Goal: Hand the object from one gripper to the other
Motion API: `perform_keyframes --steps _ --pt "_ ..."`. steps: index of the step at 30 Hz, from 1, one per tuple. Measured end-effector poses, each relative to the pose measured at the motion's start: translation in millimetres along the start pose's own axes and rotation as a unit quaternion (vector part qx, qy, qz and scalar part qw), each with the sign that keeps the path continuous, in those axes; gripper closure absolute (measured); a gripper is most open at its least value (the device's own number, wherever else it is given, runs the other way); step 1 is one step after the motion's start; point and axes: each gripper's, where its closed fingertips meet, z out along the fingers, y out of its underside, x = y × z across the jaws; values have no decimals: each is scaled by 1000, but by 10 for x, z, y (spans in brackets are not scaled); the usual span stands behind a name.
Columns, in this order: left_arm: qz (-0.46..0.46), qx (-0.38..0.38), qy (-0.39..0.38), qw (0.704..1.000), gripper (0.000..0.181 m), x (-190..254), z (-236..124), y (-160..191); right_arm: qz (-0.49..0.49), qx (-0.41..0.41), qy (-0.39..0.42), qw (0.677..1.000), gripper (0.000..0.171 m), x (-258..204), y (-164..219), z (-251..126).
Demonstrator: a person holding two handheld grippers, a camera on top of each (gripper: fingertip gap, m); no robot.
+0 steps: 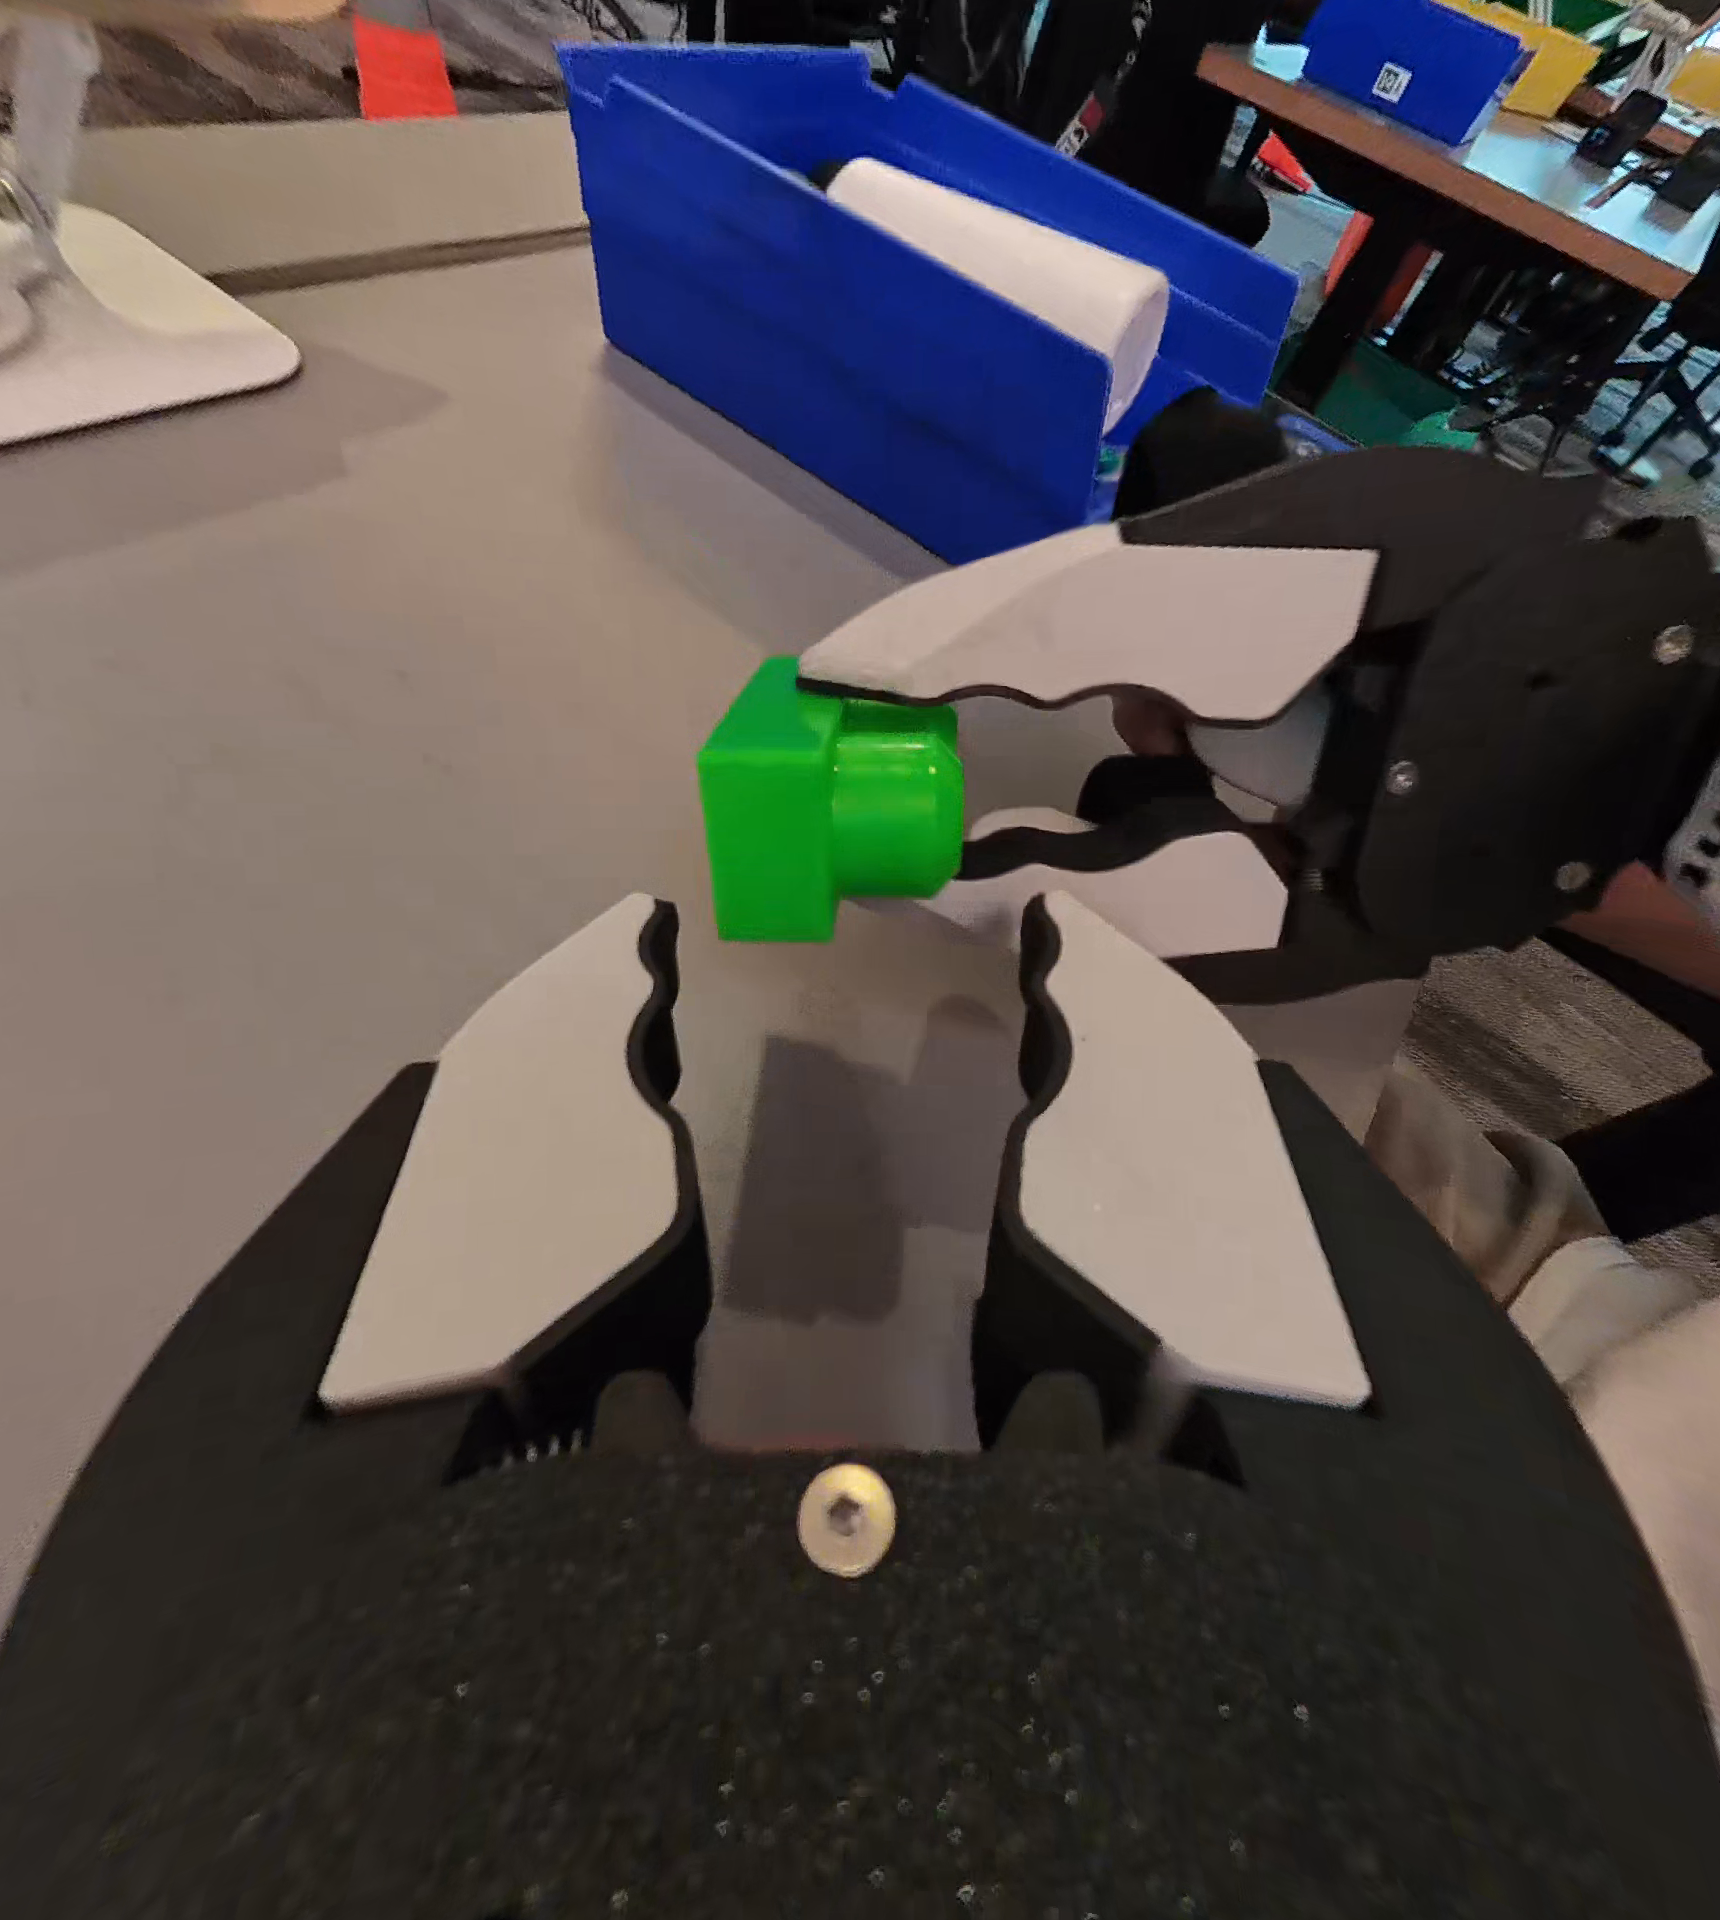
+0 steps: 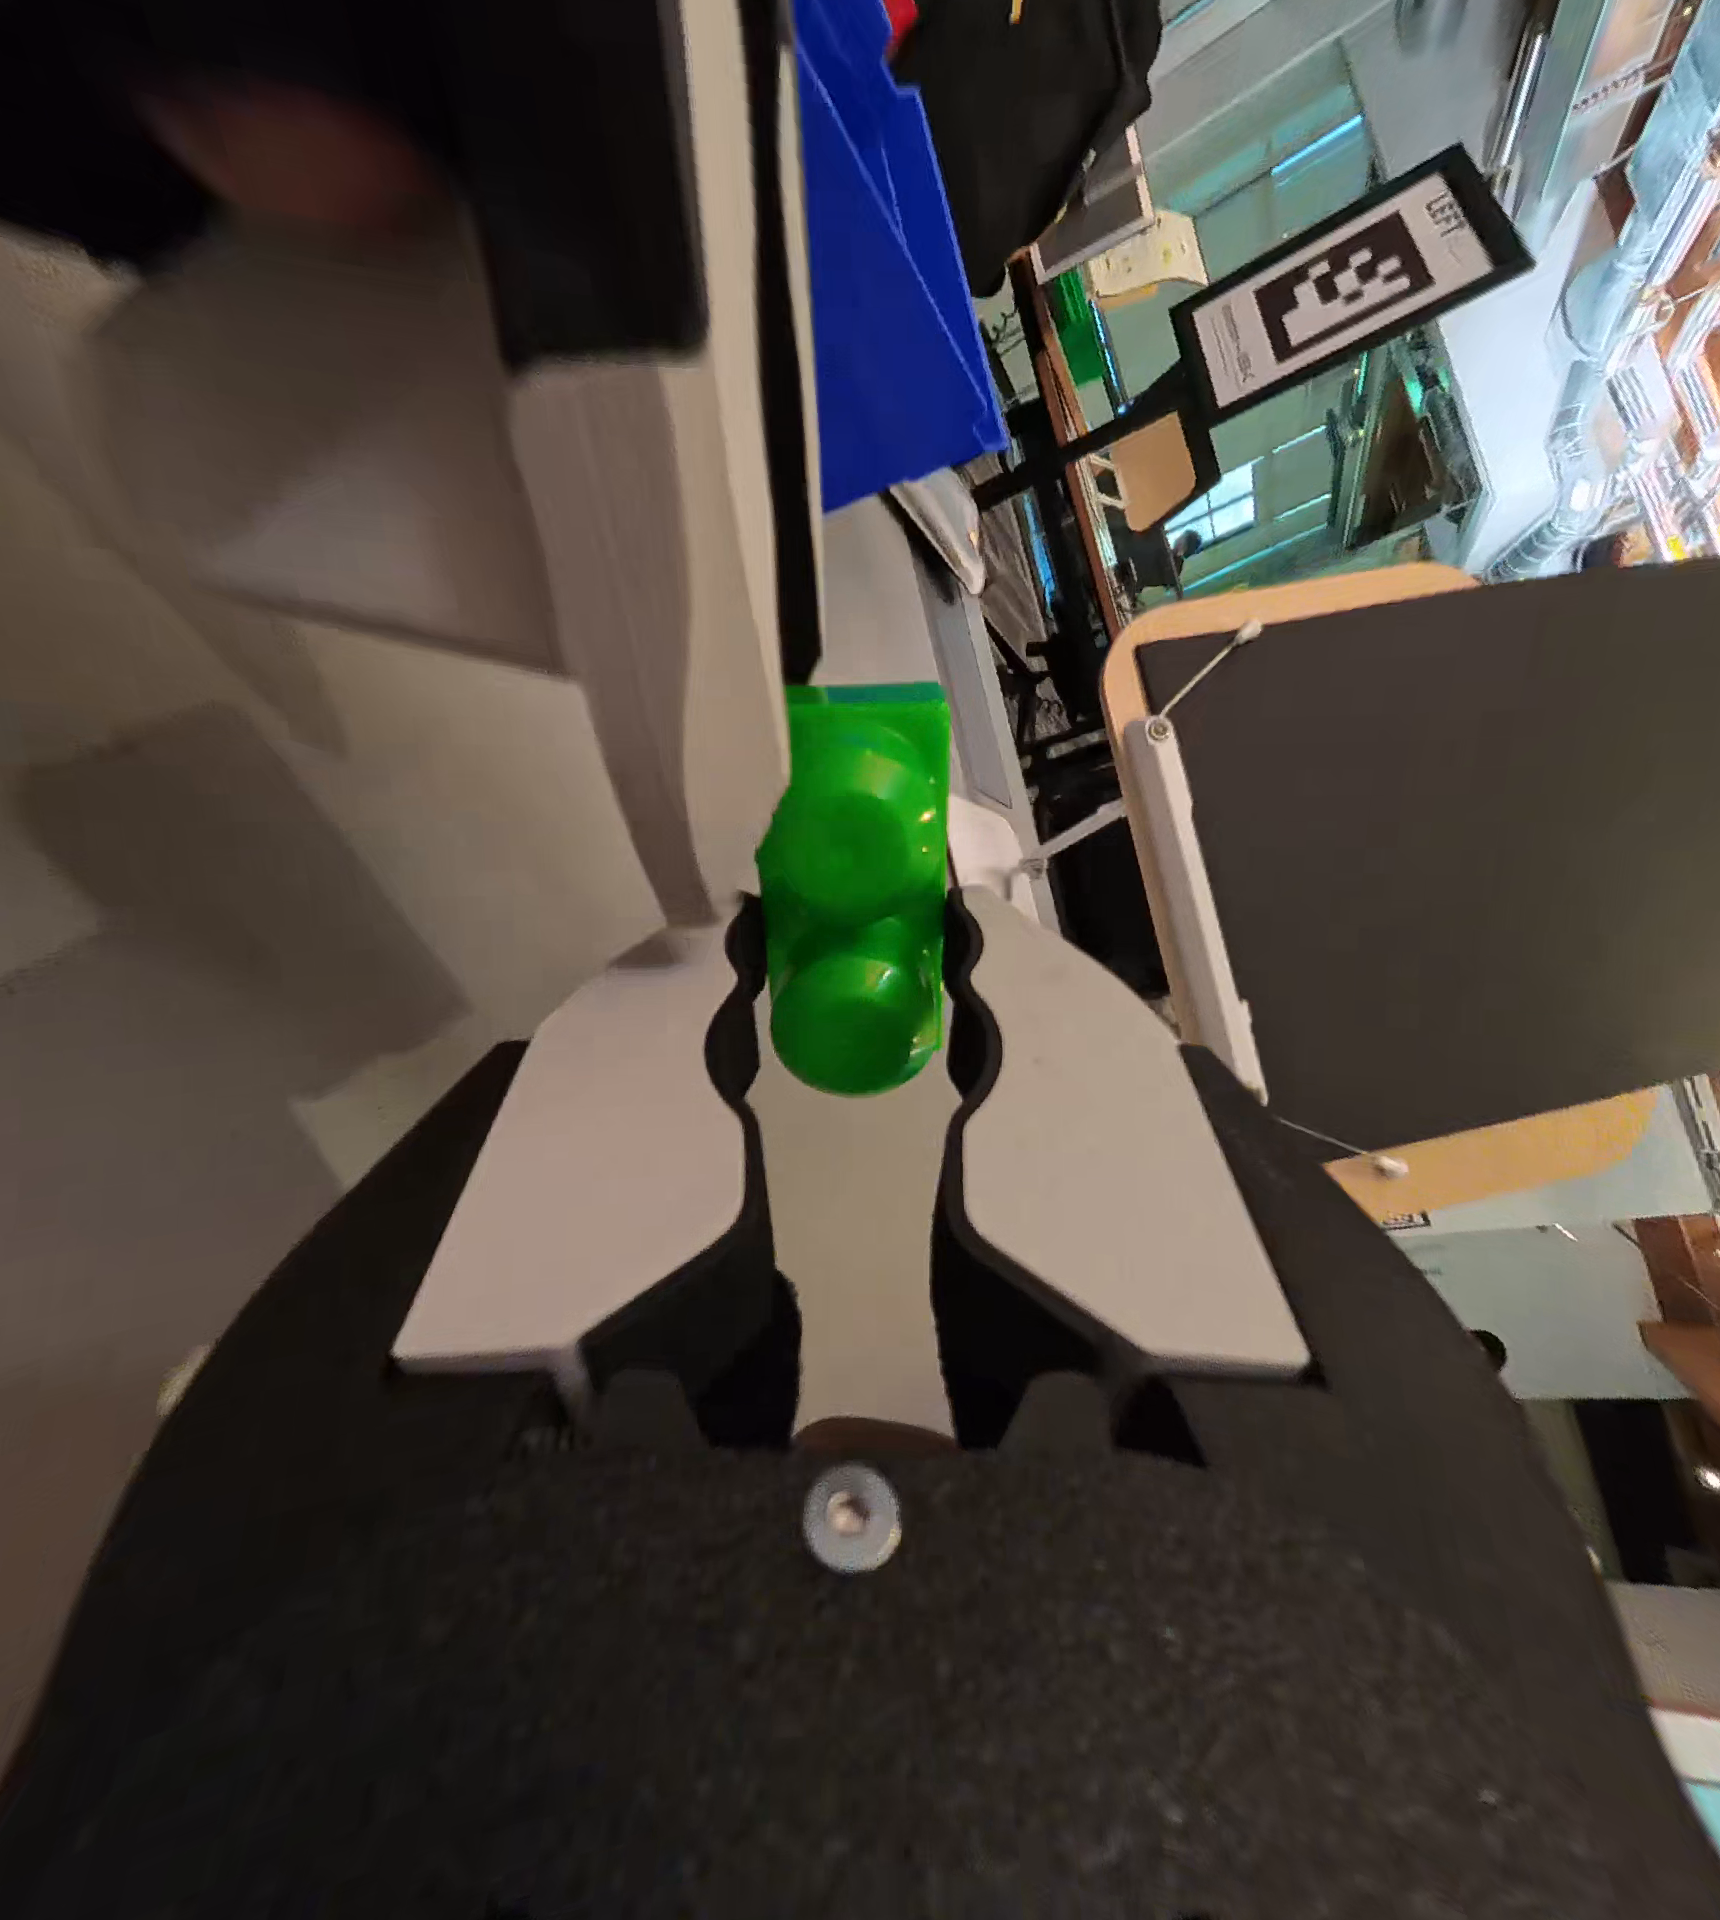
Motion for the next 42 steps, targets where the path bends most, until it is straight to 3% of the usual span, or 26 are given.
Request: perform_keyframes --steps 5,10,13,16,19,21,25,27,30,32,34,36,39,42 --pt "-7 8 16 1000 137 7 -15 -24 -27 -2 -6 1000 138 -98 -64 9" --pt "-21 -6 36 999 138 1 -22 18 -16 6 -18 1000 138 -150 -59 14" --pt "-37 5 51 998 138 -28 -62 -21 58 3 -68 996 138 -236 7 -1" --pt "-73 48 86 992 139 -105 -190 -149 194 15 -142 971 124 -272 109 -8" --pt "-131 101 136 977 139 -207 -359 -306 359 52 -233 902 114 -275 128 -22" --pt "-170 129 181 960 139 -222 -447 -388 484 101 -323 807 114 -278 1 -97" --pt "-259 169 278 909 139 -138 -529 -493 683 231 -400 566 102 106 -281 -234" --pt "-285 169 303 894 139 -86 -496 -480 718 252 -412 502 100 172 -363 -254" --pt "-291 160 311 890 139 -9 -427 -455 742 259 -428 447 101 162 -475 -271" --pt "-272 145 297 904 139 26 -367 -415 759 270 -432 406 105 194 -498 -279" --pt "-251 130 286 916 139 57 -329 -379 772 275 -424 385 114 214 -456 -256" --pt "-238 124 278 922 139 78 -311 -362 772 268 -426 387 127 169 -413 -232" --pt "-231 121 265 928 139 75 -286 -346 772 263 -434 384 128 162 -390 -229" --pt "-230 116 260 931 137 65 -263 -322 768 255 -425 406 128 169 -361 -218"
